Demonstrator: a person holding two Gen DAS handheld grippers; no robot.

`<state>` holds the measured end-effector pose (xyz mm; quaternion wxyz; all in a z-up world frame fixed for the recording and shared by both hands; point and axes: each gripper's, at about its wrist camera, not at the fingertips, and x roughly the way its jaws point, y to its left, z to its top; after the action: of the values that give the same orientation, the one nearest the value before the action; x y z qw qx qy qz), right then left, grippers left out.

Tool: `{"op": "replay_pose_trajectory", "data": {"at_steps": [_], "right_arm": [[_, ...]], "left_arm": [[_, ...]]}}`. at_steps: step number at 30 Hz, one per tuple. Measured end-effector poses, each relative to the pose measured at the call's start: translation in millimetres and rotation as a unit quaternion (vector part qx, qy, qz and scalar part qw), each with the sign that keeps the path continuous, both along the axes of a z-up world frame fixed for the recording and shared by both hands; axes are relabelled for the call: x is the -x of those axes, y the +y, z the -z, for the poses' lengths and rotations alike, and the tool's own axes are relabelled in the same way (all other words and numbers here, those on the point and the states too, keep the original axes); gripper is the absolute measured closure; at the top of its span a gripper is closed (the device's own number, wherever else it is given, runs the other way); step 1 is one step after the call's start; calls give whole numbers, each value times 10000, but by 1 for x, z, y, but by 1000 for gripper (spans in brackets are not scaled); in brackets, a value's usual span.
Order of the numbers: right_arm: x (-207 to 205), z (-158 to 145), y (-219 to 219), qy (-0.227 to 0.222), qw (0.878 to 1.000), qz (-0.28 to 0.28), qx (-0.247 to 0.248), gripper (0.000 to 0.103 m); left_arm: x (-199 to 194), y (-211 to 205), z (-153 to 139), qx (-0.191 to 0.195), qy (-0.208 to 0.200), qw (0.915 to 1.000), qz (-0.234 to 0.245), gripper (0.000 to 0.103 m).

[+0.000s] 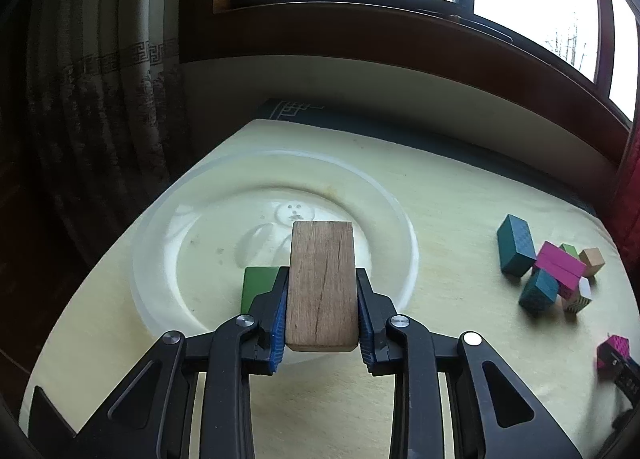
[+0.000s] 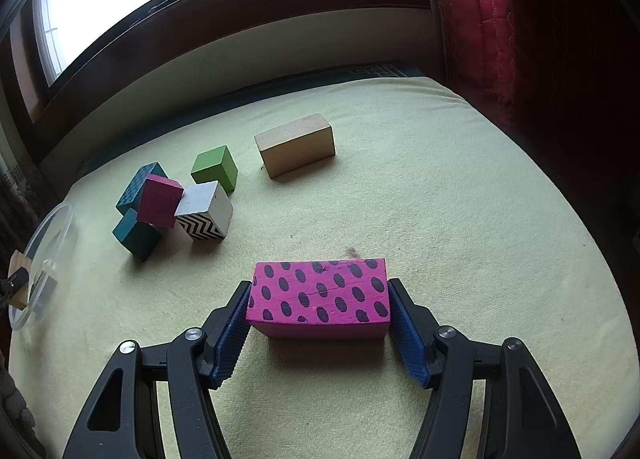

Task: Organize rigid objects
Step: 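Carry the wooden plank to the bowl and open the left tool, then carry the pink dotted block to the bowl and open the right tool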

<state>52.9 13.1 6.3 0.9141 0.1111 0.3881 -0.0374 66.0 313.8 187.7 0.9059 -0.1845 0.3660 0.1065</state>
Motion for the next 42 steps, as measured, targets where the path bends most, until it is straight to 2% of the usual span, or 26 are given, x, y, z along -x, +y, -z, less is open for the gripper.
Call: {"op": "replay_pose_trajectory", "data": {"at_steps": [10, 14, 17, 20, 25, 34, 38, 42], "right_arm": [[3, -1, 1, 0, 10000, -6, 31, 36], [1, 0, 1, 6, 10000, -16, 43, 36], [1, 0, 1, 7, 10000, -18, 46, 36], [2, -1, 0, 10, 10000, -22, 57, 36], [2, -1, 0, 24, 10000, -26, 87, 36], [2, -2, -1, 33, 9999, -37, 106, 36], [2, -2, 0, 32, 9999, -34, 105, 36], [3, -2, 0, 32, 9999, -32, 106, 36]], "left_arm": [[-4, 11, 8, 150, 78, 9997, -162, 71], [-3, 15, 11, 146, 101, 9993, -326, 56], [-2, 16, 10, 101, 68, 9992, -384, 51], [-1, 18, 9, 103, 72, 9990, -436, 38], [2, 24, 9, 159, 114, 9982, -558, 23], [25, 42, 8, 675, 56, 9938, -883, 23], [29, 36, 6, 597, 43, 9950, -804, 23], [22, 26, 8, 185, 171, 9973, -687, 23]]}}
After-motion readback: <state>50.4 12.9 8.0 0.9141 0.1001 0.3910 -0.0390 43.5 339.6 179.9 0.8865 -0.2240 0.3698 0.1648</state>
